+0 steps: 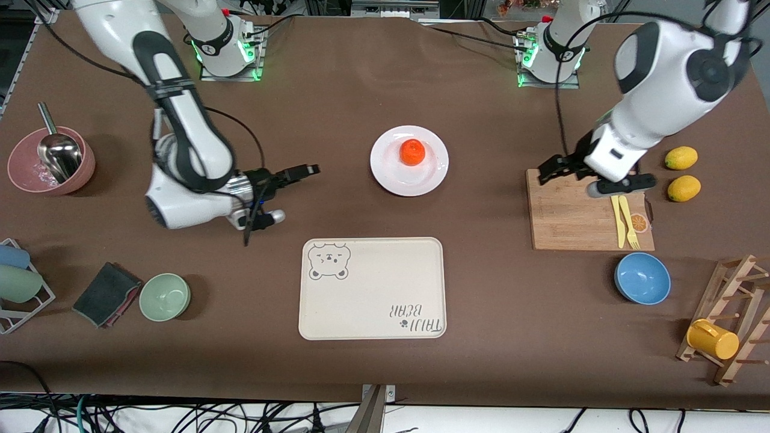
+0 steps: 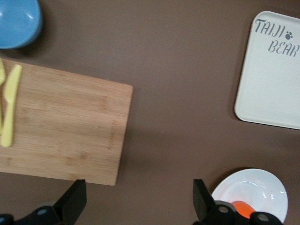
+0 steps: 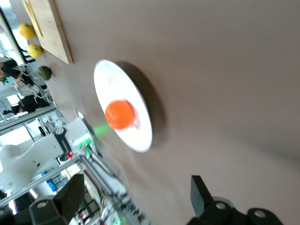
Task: Place orange and plate with both arms
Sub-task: 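Grasp the plate rim with the right gripper while the left gripper withdraws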
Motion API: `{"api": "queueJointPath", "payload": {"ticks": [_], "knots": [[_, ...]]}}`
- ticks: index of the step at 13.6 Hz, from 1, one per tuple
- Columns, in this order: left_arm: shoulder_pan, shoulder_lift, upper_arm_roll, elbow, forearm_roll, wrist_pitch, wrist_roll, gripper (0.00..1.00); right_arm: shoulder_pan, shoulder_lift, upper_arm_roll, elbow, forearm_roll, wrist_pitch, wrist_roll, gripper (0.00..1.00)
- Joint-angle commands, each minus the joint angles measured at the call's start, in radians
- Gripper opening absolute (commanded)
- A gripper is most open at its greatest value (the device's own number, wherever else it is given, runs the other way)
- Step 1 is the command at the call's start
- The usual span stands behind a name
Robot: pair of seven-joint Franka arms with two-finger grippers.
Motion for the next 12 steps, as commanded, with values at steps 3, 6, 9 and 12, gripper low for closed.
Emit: {"api": "queueJointPath", "payload": {"ticks": [3, 6, 9, 12], "knots": [[0.032, -0.054, 0.093, 0.099, 0.077, -0.166, 0.168, 1.0, 0.115, 0.078, -0.004, -0.064, 0.28, 0.149, -0.261, 1.0], [0.032, -0.06, 0.168, 0.197, 0.079, -0.296, 0.241, 1.0, 0.17, 0.149, -0.004, -0.059, 0.445, 0.169, -0.405, 0.99], [0.031, -0.039, 0.17, 0.308, 0.087, -0.384, 0.236, 1.0, 0.218, 0.169, -0.004, -0.054, 0.466, 0.235, -0.435, 0.87], [0.029, -0.028, 0.159, 0.336, 0.108, -0.393, 0.212, 1.0, 0.279, 0.177, -0.004, -0.053, 0.48, 0.336, -0.436, 0.64]]}}
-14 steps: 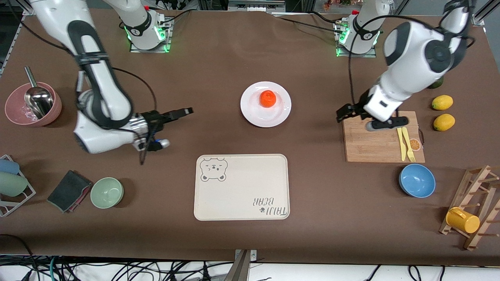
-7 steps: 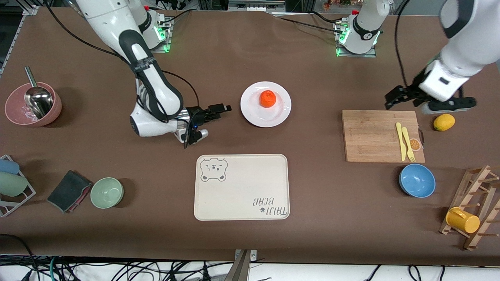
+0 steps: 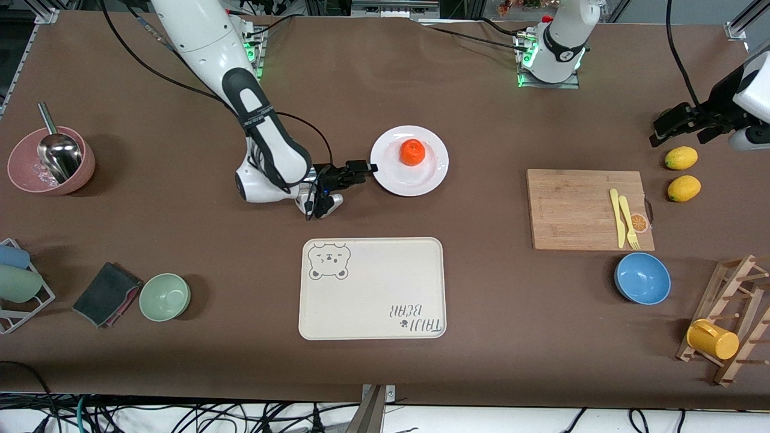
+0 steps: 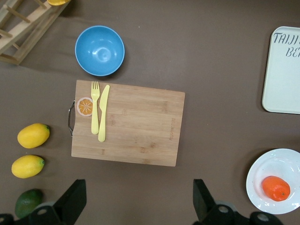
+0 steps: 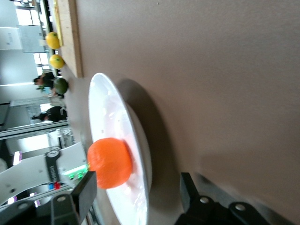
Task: Place orange and plate with both arms
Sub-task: 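Grasp the plate rim with the right gripper while the left gripper withdraws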
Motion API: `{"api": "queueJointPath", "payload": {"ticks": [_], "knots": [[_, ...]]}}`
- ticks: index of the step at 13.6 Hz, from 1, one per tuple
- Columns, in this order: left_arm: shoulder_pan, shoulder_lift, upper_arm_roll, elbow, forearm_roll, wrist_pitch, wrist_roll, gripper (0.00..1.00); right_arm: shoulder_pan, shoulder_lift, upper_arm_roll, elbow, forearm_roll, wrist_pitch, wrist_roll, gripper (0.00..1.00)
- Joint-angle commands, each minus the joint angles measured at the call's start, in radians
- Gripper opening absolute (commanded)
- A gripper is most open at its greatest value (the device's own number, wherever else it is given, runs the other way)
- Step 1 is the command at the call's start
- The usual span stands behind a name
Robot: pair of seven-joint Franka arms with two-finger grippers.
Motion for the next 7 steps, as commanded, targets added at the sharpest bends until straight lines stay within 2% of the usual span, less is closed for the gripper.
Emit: {"api": "queueJointPath", "payload": {"ticks": [1, 2, 6, 7], "knots": [[-0.004, 0.036, -0.006, 0.057, 0.03, -0.037, -0.015, 1.0, 0.054, 0.007, -0.006, 0.011, 0.026, 0.069, -0.015, 0.57], [-0.004, 0.035, -0.006, 0.059, 0.03, -0.052, -0.017, 1.0, 0.063, 0.01, -0.006, 0.017, 0.026, 0.077, -0.015, 0.46], [0.003, 0.044, 0.003, 0.125, 0.032, -0.109, -0.014, 1.0, 0.103, 0.038, -0.006, 0.033, 0.026, 0.109, -0.013, 0.18], [0.003, 0.044, 0.004, 0.135, 0.032, -0.11, -0.012, 1.0, 0.103, 0.039, -0.006, 0.037, 0.026, 0.108, -0.013, 0.07]]}}
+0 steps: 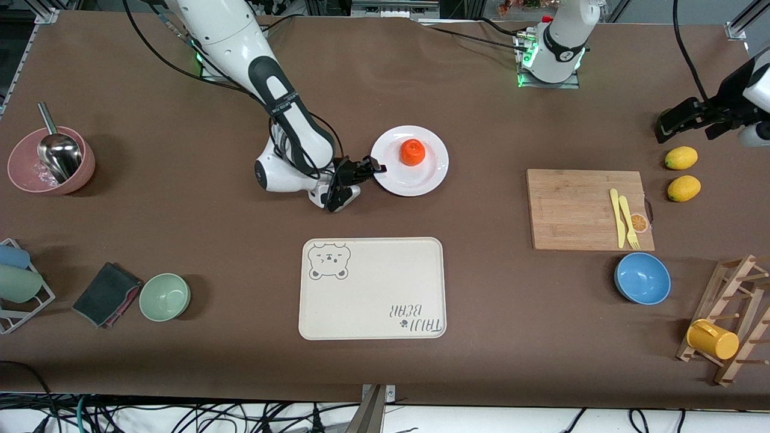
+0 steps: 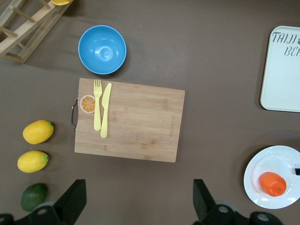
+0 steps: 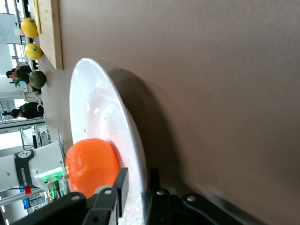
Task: Place orange and plate with both arms
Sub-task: 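Grasp the plate rim with the right gripper while the left gripper withdraws, then slide the plate with the right gripper onto the bear tray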
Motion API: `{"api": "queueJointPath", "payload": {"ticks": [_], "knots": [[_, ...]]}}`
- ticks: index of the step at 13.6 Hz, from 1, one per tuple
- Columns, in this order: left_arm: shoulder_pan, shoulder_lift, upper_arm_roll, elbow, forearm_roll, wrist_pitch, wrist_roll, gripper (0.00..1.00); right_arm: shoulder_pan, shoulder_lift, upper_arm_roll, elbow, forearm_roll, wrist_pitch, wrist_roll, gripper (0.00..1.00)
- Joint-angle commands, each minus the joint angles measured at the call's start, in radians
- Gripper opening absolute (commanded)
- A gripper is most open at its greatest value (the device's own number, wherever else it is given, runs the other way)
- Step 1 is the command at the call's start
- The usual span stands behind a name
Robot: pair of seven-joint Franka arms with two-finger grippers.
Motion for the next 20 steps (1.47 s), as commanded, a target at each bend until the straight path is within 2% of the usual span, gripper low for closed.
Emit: {"api": "queueJointPath", "payload": {"ticks": [1, 4, 7, 9, 10, 11, 12, 16, 20], "knots": [[0.012, 0.023, 0.001, 0.071, 0.044, -0.044, -0.002, 1.0, 0.015, 0.024, -0.006, 0.034, 0.017, 0.007, -0.001, 0.0], [0.042, 0.069, -0.008, 0.123, 0.039, -0.047, 0.016, 1.0, 0.004, 0.027, -0.012, 0.079, 0.006, 0.005, 0.005, 0.0], [0.05, 0.068, -0.003, 0.127, 0.044, -0.075, 0.02, 1.0, -0.023, 0.018, -0.016, 0.116, 0.006, 0.001, 0.043, 0.0], [0.049, 0.068, -0.012, 0.127, 0.045, -0.084, 0.009, 1.0, -0.051, 0.013, -0.023, 0.175, 0.003, 0.001, 0.153, 0.0], [0.048, 0.066, -0.011, 0.127, 0.045, -0.084, 0.01, 1.0, -0.054, 0.003, -0.032, 0.201, 0.005, 0.007, 0.236, 0.0], [0.05, 0.068, -0.009, 0.127, 0.049, -0.084, 0.01, 1.0, -0.056, 0.013, -0.081, 0.253, -0.018, 0.007, 0.297, 0.0], [0.05, 0.068, -0.009, 0.127, 0.049, -0.084, 0.01, 1.0, -0.066, 0.047, -0.115, 0.325, -0.055, 0.002, 0.33, 0.0], [0.048, 0.066, -0.012, 0.127, 0.05, -0.082, 0.02, 1.0, -0.145, 0.203, -0.128, 0.589, -0.144, 0.002, 0.491, 0.0], [0.048, 0.065, -0.011, 0.127, 0.049, -0.084, 0.02, 1.0, -0.16, 0.348, -0.128, 0.734, -0.144, 0.025, 0.52, 0.0]]}}
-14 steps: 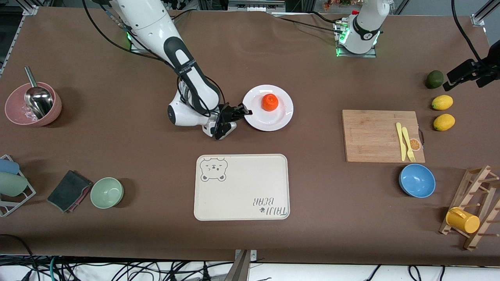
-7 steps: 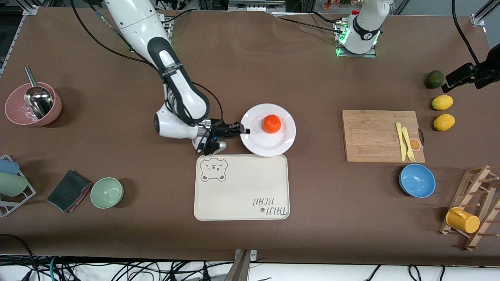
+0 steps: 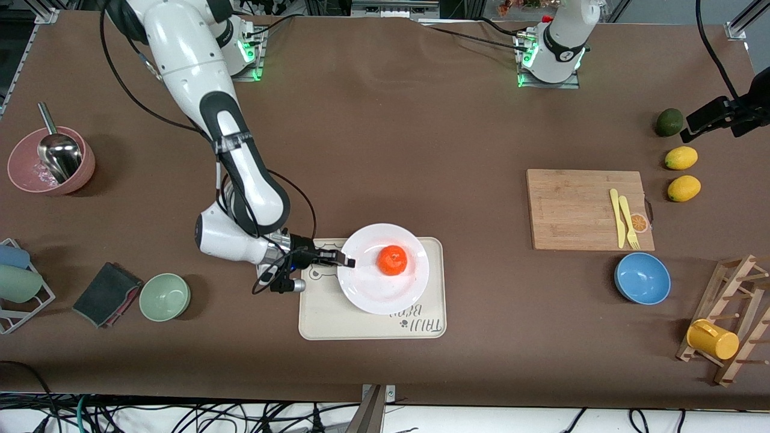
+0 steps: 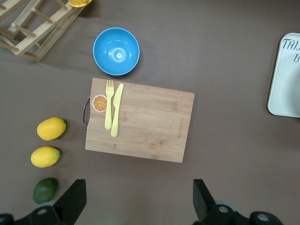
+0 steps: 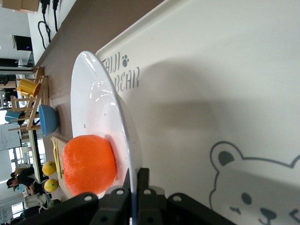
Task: Place orange and plate with both arms
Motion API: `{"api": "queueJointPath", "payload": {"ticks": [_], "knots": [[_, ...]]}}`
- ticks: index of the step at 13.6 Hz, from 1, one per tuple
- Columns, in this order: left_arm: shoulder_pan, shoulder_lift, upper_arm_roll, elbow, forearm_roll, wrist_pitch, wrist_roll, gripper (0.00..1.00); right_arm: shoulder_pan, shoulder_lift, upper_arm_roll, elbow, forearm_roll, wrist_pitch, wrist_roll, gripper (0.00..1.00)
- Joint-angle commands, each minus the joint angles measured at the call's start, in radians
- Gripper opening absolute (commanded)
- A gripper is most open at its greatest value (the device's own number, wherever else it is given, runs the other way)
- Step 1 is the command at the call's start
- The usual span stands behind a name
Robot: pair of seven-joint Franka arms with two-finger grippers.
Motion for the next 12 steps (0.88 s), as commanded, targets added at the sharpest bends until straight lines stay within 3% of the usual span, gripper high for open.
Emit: {"api": "queueJointPath", "payload": {"ticks": [1, 5, 6, 8, 12], "knots": [[0.008, 0.012, -0.01, 0.032, 0.034, -0.024, 0.014, 1.0, -0.004, 0.121, 0.008, 0.156, -0.008, 0.006, 0.042, 0.0], [0.01, 0.015, -0.01, 0.032, 0.034, -0.015, 0.015, 1.0, -0.019, 0.138, 0.008, 0.19, -0.011, 0.011, 0.039, 0.02], [0.01, 0.015, -0.01, 0.032, 0.034, -0.017, 0.015, 1.0, -0.018, 0.133, 0.007, 0.188, -0.021, 0.011, 0.036, 0.98], [0.007, 0.013, -0.012, 0.032, 0.03, -0.018, 0.012, 1.0, -0.01, 0.109, -0.001, 0.162, -0.071, 0.004, 0.036, 1.0], [-0.004, 0.007, -0.053, 0.033, 0.02, -0.024, 0.003, 1.0, -0.006, 0.029, -0.016, 0.095, -0.365, 0.0, 0.036, 1.0]]}}
